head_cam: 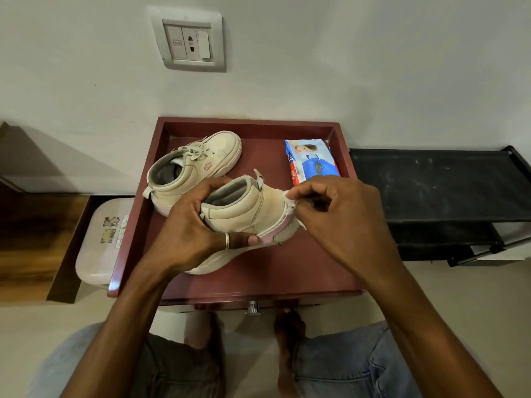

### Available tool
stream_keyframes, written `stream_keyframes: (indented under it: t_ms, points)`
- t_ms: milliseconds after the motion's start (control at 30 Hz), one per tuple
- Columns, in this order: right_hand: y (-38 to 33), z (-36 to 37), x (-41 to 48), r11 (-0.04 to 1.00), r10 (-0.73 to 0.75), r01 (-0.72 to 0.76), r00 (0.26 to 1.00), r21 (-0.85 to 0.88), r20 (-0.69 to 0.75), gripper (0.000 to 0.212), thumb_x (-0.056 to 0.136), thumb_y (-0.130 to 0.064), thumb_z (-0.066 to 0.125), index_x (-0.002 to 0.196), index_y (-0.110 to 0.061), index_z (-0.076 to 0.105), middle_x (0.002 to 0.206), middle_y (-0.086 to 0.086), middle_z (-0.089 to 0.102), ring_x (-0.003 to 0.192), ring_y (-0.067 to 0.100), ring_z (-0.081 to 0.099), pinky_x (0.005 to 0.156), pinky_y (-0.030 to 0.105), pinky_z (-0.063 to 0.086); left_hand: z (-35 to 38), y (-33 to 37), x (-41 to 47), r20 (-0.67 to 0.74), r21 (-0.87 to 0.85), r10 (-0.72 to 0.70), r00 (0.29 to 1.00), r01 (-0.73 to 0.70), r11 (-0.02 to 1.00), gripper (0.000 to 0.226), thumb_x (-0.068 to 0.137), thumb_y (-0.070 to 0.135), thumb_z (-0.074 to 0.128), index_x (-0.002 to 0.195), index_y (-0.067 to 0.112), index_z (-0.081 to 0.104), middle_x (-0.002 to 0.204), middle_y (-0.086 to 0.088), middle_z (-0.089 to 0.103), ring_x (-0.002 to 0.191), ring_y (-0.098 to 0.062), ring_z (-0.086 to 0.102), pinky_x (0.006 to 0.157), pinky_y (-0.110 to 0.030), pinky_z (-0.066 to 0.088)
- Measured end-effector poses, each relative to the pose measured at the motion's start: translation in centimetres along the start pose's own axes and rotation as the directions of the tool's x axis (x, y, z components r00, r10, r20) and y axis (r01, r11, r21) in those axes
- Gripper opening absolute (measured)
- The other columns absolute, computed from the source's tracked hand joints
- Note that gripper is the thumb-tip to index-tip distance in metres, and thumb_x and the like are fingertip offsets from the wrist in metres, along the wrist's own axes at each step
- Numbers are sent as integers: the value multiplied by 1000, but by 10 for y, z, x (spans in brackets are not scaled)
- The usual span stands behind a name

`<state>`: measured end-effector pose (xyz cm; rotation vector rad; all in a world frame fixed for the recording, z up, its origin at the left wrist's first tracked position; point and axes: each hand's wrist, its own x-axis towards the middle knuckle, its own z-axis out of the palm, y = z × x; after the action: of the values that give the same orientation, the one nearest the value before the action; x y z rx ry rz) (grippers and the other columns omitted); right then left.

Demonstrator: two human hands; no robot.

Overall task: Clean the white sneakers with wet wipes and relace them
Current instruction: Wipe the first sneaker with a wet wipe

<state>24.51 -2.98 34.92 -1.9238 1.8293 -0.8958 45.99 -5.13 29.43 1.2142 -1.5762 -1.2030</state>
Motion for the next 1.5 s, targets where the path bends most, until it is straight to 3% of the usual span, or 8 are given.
stream_keyframes:
  t_ms: [267, 467, 667, 867, 1033, 1167, 1300, 1500]
  points:
    - [33, 20, 29, 815, 291, -430, 883, 388, 369, 20, 90, -3, 62, 96, -15, 77, 87, -7, 75, 71, -5, 65, 60, 12, 50, 4, -2, -1, 125, 83, 3, 992, -13, 996, 81, 51, 18, 98, 125, 24, 64, 118, 12, 74, 111, -7, 70, 92, -20, 55]
    - [42, 30, 40, 958, 260, -264, 964, 113, 44, 15, 90, -12, 66, 98, -22, 75, 86, -20, 63, 81, -2, 60, 77, 19, 54, 21, -16, 6, 58, 224, 59, 997, -70, 972, 88, 54, 29, 101, 132, 28, 60, 120, 20, 71, 112, 1, 66, 94, -22, 54]
    - [54, 23, 30, 964, 257, -259, 966, 56, 33, 11, 91, -18, 69, 95, -27, 72, 89, -20, 62, 86, -4, 60, 60, 3, 40, 48, -43, 9, 154, 505, 124, 980, -186, 843, 88, 55, 31, 81, 138, 12, 57, 121, -7, 66, 112, -29, 59, 89, -29, 43]
    - [55, 21, 27, 969, 239, -239, 971, 55, 14, 12, 91, -18, 68, 101, -22, 73, 94, -15, 64, 97, -1, 60, 59, 0, 41, 65, -52, 13, 139, 624, 142, 980, -198, 756, 91, 53, 35, 73, 138, 9, 54, 118, -11, 63, 110, -35, 56, 86, -50, 53]
    - [49, 28, 25, 985, 172, -172, 985, 30, 16, 14, 92, -15, 66, 103, -21, 73, 97, -14, 67, 98, -2, 59, 68, 3, 44, 50, -38, 11, 187, 716, -73, 980, -85, 693, 139, 53, 62, 88, 161, 20, 11, 159, -7, 25, 147, -30, 22, 119, -55, 30]
    - [37, 35, 25, 994, 92, -91, 996, 56, -17, 18, 91, -8, 63, 101, -18, 75, 98, -12, 72, 90, -2, 62, 72, 1, 45, -6, -35, -3, 103, 842, -368, 924, 115, 526, 150, 53, 63, 91, 159, 28, -9, 167, -2, 0, 154, -31, 6, 123, -53, 19]
    - [19, 44, 24, 994, 41, -36, 998, 107, -50, 19, 91, -8, 63, 100, -18, 75, 95, -16, 71, 83, -6, 62, 73, 1, 45, -39, -47, -27, 42, 839, -575, 817, 283, 464, 132, 64, 41, 93, 158, 26, 2, 162, -6, 19, 148, -34, 25, 115, -49, 36]
    - [-6, 62, 23, 989, -24, 24, 1000, 144, -3, 21, 88, -6, 61, 98, -19, 75, 96, -11, 74, 89, 2, 65, 81, 18, 52, -45, -51, -29, -25, 858, -425, 905, 238, 456, 79, 75, 36, 86, 141, 23, 46, 134, -1, 60, 115, -26, 62, 95, -41, 55]
